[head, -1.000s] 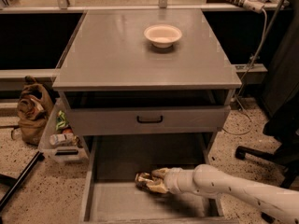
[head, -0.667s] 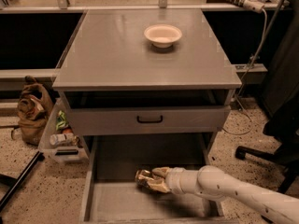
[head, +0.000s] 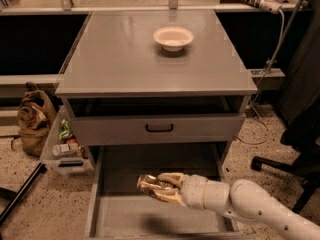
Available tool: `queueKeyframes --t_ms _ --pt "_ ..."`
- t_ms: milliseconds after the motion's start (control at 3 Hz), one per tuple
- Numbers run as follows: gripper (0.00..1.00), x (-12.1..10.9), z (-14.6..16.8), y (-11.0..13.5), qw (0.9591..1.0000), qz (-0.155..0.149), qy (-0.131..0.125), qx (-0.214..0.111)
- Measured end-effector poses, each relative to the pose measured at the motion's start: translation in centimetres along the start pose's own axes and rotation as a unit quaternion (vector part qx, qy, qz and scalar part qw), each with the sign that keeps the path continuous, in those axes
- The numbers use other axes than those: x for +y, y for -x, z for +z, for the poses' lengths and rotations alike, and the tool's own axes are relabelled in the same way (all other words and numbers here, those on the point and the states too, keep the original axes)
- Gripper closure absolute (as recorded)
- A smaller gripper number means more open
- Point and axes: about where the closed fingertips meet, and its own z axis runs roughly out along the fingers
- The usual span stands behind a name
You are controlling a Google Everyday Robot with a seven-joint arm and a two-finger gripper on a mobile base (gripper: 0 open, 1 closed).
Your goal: Pick orange can from middle drawer and place on counter
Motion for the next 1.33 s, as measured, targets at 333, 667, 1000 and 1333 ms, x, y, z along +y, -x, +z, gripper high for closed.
queueKeyframes --t_ms 333,667,1000,1333 --pt "1.0 1.1 -2.4 7.2 0.9996 -0.026 0.002 -0.009" --pt "1.0 -1.0 -4.2 14.2 0.9987 -0.05 -0.004 0.013" --pt "1.0 -2.1 -5.1 17.8 0.997 -0.071 -0.012 0.029" --pt "1.0 -2.1 -5.1 17.8 0.997 -0.071 -0.012 0.029"
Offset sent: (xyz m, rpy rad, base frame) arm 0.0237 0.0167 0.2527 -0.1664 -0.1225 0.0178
